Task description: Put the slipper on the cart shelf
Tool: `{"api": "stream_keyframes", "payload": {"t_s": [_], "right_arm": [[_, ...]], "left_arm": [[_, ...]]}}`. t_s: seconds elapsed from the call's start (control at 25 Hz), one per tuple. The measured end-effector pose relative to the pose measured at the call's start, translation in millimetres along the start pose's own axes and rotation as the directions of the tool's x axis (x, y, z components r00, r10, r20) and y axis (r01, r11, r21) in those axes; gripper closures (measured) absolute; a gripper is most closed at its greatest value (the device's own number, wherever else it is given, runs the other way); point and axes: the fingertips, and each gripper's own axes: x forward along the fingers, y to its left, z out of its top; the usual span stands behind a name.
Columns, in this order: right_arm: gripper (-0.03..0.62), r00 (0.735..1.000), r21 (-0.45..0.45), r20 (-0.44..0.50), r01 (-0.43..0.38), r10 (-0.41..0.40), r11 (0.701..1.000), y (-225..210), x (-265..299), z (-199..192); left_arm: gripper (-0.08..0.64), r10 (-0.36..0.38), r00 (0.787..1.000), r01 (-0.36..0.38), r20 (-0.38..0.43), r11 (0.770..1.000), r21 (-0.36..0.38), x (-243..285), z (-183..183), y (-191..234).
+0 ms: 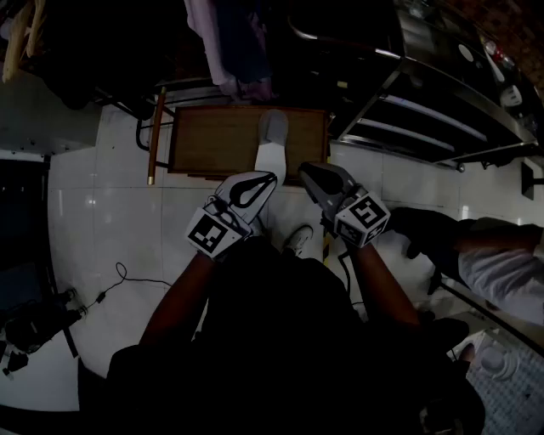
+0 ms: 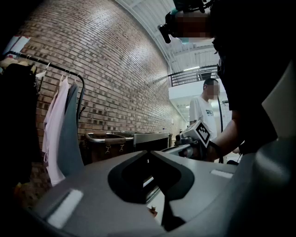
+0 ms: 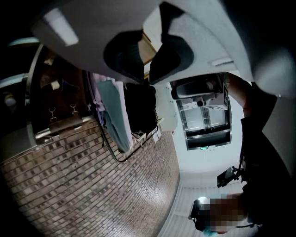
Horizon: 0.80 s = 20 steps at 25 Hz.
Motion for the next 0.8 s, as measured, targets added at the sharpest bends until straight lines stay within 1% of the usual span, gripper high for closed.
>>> {"api": "stream_keyframes", "payload": {"t_s": [0.24,0.36,0.44,0.52,0.64,0.8], "right_arm": [[0.545,0.998,0.036,-0.055,0.034,-0.032,0.999,-18.4,29.5,-20.9],[0.511,0.992,0.124,-0.107,0.074,-0.061,0.990,-32.7,47.6,-44.5],[0.462,0.985,0.182,-0.159,0.098,-0.069,0.978,-45.3,61.6,-66.5],[0.436,0.973,0.233,-0.216,0.128,-0.077,0.964,-56.9,73.3,-91.1],[0.436,0.947,0.277,-0.306,0.184,-0.095,0.943,-75.0,88.8,-130.4],[0.436,0.905,0.331,-0.418,0.235,-0.081,0.914,-95.4,103.0,-190.8]], "left_arm": [[0.545,-0.011,1.000,0.011,0.000,1.000,-0.015,0.1,-11.1,32.9],[0.545,-0.030,1.000,0.030,0.000,0.999,-0.015,0.9,-15.8,50.2],[0.545,-0.049,0.999,0.049,-0.007,0.999,-0.017,3.3,-19.8,60.8],[0.545,-0.069,0.998,0.069,-0.009,0.997,-0.024,5.0,-24.2,68.9],[0.545,-0.088,0.996,0.087,-0.024,0.995,-0.041,6.5,-33.5,81.5],[0.545,-0.110,0.993,0.108,-0.032,0.993,-0.054,10.4,-42.1,95.6]]}}
